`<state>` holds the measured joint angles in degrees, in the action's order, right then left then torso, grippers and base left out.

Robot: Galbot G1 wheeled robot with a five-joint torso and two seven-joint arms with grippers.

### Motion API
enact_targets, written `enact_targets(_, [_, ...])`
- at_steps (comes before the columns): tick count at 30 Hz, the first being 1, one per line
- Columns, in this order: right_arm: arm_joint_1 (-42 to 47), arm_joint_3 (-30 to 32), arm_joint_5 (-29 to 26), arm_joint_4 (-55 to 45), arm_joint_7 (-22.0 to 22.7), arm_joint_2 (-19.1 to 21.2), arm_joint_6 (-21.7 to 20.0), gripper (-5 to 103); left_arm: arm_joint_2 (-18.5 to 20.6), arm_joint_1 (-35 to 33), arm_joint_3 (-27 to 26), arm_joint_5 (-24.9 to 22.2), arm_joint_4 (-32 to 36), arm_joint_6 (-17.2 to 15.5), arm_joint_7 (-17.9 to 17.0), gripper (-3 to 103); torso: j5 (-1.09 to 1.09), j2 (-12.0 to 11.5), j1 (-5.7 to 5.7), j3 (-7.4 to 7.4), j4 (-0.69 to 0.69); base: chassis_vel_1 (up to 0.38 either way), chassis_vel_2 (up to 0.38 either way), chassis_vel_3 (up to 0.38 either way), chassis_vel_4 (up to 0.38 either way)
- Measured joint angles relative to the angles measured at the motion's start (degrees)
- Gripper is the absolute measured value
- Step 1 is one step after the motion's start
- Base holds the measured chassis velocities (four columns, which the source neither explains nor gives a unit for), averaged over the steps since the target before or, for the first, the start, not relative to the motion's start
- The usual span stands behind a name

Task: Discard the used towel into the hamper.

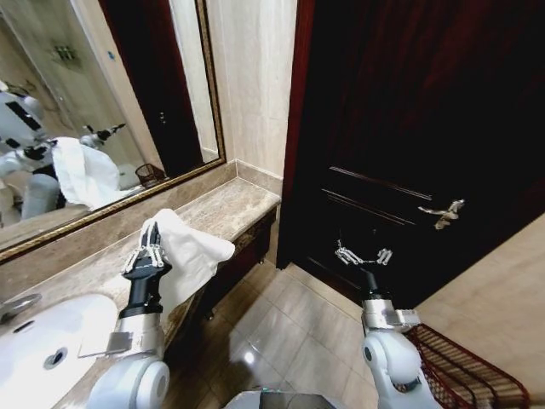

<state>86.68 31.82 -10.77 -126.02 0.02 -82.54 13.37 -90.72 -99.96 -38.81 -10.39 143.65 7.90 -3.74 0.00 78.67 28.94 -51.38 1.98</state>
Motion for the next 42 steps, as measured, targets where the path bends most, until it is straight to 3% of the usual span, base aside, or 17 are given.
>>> enact_targets(20, [0.9, 0.7, 0.3, 0.1, 0.6, 0.0, 1.3, 100, 0.1, 0.6, 2.5, 3.0, -3.3, -0.4, 2.7, 4, 0.01, 0.0, 0.01, 0.00, 0.00, -0.092, -0.088, -0.090, -0.101])
enact_targets(28, [0.3, -0.7, 1.6, 1.2, 0.1, -1.0, 1.4, 100, 2.2, 0.8, 2.1, 3.7, -4.3, 0.0, 4.7, 4, 0.00, 0.0, 0.00, 0.00, 0.00, -0.134, -0.133, -0.125, -0.116])
enact_targets(42, [0.9, -0.4, 1.8, 1.8, -0.3, -1.7, 2.2, 100, 3.2, 1.1, 2.2, 4.3, -5.7, 0.1, 5.1, 4, 0.01, 0.0, 0.00, 0.00, 0.00, -0.125, -0.127, -0.119, -0.131])
